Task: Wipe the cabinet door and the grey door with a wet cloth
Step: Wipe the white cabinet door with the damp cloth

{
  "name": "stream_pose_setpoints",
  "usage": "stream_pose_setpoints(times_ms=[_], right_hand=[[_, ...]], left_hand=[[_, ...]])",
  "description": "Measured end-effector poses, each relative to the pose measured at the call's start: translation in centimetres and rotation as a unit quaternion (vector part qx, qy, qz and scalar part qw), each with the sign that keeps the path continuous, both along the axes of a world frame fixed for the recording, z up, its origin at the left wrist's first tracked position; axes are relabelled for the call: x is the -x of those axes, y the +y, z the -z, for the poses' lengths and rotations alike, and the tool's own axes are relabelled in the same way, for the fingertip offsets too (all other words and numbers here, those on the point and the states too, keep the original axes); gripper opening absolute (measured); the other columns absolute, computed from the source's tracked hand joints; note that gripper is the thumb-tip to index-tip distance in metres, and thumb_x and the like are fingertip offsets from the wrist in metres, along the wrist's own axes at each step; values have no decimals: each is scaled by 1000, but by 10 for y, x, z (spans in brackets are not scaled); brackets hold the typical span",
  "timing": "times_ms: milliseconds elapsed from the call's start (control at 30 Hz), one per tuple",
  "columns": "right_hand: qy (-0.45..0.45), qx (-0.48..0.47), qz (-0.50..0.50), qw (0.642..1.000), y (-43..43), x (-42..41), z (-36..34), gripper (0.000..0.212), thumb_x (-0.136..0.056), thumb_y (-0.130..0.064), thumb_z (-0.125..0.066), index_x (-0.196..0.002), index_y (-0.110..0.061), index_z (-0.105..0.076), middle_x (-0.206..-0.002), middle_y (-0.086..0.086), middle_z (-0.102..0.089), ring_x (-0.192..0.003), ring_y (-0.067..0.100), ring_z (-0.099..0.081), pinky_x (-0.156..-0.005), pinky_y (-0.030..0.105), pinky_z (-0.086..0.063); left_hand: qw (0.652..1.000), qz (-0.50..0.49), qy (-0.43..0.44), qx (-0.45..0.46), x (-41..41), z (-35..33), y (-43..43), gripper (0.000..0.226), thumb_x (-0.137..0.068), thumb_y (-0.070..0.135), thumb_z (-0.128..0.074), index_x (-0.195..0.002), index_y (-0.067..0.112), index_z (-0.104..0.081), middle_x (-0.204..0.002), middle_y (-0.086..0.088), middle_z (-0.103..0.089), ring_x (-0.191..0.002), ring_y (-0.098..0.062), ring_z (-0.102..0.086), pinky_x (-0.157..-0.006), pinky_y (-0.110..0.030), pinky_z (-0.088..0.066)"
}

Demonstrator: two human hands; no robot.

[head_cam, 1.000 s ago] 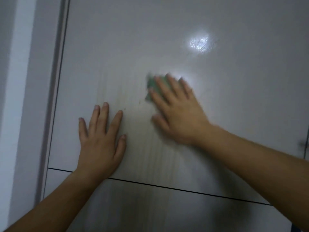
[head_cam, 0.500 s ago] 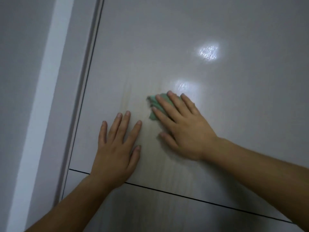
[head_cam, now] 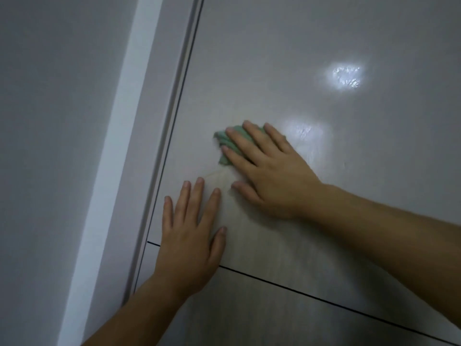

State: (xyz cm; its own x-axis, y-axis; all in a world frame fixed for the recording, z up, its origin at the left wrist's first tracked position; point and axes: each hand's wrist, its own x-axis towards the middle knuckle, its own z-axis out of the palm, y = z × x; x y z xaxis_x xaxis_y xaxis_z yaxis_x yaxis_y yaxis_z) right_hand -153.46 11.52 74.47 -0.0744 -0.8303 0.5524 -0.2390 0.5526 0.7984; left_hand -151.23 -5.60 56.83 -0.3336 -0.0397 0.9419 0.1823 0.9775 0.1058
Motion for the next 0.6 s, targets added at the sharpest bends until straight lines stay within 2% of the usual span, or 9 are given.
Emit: stream_pose_setpoints(times_ms=[67,100,200,267,333,433,500,533,600], right_hand=[[-2,-68,16,998,5,0,0,65,-103,-52,-27,-160,-20,-28,-169,6,-18,-156,32,-13,-125,52,-12],[6,-57,15,998,2,1,-14,65,-103,-51,-26,-160,-20,-28,-169,6,-19,-155,32,-15,-125,51,-12],[-2,98,11,995,-20,0,-71,65,-103,-52,-22,-161,-23,-22,-170,5,-13,-156,32,-10,-125,48,-4],[-23,152,10,988,-37,-3,-77,67,-103,-54,-20,-162,-23,-18,-171,6,-7,-157,32,-3,-126,50,0],[-12,90,-1,996,-45,-2,-48,68,-102,-54,-20,-161,-20,-23,-170,9,-13,-156,34,-8,-126,53,-4],[-9,-77,-18,997,-33,0,4,66,-102,-54,-27,-158,-19,-33,-168,8,-22,-155,34,-16,-125,54,-13],[-11,-134,2,991,-27,0,-3,64,-103,-53,-28,-157,-20,-35,-167,7,-24,-155,33,-18,-125,52,-15],[-2,-125,7,992,-29,1,-16,64,-102,-52,-27,-158,-21,-34,-167,7,-25,-154,33,-20,-125,52,-15],[1,-26,6,1000,-43,0,-49,66,-101,-52,-24,-159,-22,-30,-168,7,-22,-155,34,-18,-126,51,-11]], left_hand=[[1000,-5,-5,9,-1,4,-4,69,-101,45,-35,-163,22,-17,-172,-8,-6,-159,-31,-2,-123,-65,-13],[1000,-7,-6,10,-1,5,-4,69,-101,44,-36,-163,22,-18,-172,-8,-7,-159,-31,-3,-123,-65,-14],[1000,-6,-5,4,-1,8,-3,69,-101,44,-36,-163,23,-17,-172,-7,-6,-159,-30,-1,-123,-62,-12],[1000,-5,-7,2,-1,8,-3,69,-101,44,-35,-163,24,-15,-173,-6,-4,-159,-29,0,-124,-61,-10],[1000,-8,-10,9,-1,11,-5,70,-101,45,-36,-164,24,-13,-173,-6,-4,-159,-30,-1,-123,-61,-10],[999,-17,-16,24,-1,20,-10,73,-100,45,-37,-164,25,-10,-172,-8,-4,-159,-33,-4,-121,-64,-14],[999,-12,-21,21,-2,29,-12,73,-100,46,-38,-164,26,-10,-172,-8,-4,-159,-33,-4,-120,-64,-16],[999,-11,-25,18,-4,32,-13,73,-100,46,-39,-164,27,-10,-172,-8,-4,-159,-33,-4,-120,-64,-17],[999,-11,-30,15,-7,34,-13,73,-100,46,-39,-164,28,-10,-172,-7,-5,-159,-33,-4,-120,-63,-16]])
